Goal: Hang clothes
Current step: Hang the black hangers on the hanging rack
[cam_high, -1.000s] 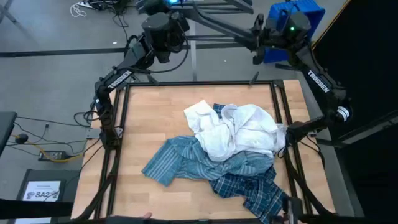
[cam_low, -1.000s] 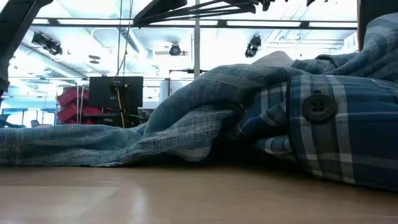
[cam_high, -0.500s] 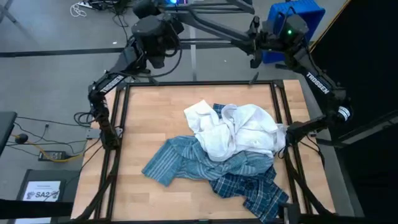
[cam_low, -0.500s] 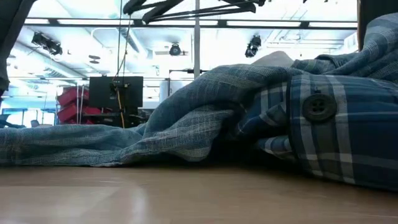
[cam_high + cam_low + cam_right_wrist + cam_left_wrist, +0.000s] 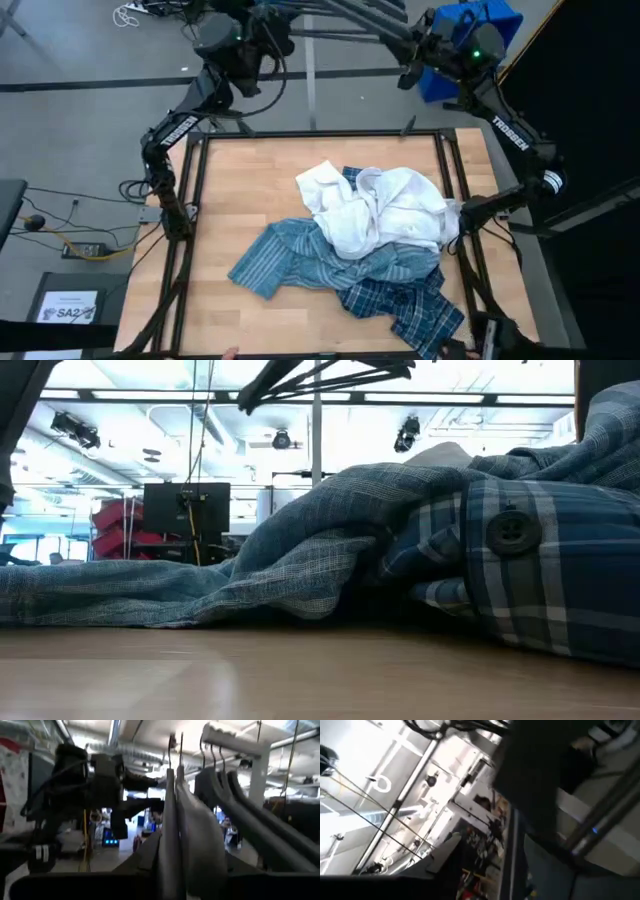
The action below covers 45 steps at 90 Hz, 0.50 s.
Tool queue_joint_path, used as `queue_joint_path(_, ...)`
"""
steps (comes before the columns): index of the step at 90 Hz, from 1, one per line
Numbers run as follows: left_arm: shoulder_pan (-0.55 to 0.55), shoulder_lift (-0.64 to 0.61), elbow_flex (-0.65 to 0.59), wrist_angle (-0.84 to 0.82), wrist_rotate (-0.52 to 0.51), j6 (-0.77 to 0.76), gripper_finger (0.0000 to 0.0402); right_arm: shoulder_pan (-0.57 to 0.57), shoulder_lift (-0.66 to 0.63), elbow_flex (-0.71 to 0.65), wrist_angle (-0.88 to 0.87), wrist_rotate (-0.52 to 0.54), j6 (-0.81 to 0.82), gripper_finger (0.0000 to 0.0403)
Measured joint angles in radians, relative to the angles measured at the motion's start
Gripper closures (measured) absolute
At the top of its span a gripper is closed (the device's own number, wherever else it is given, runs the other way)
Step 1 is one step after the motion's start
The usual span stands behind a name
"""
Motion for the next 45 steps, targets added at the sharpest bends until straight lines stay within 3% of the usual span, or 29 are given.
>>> queue_joint_path(20,0.012,0.000,0.000,0.010,0.015,-0.001,0.0230,-0.015,0.001,0.000,0.054,0.014,0.028,0.0346)
queue_joint_path(45,-0.064,-0.011,0.000,-0.131,-0.092,-0.053,0.0230,-0.014,0.001,0.000,0.041,0.002,0.027,0.0346)
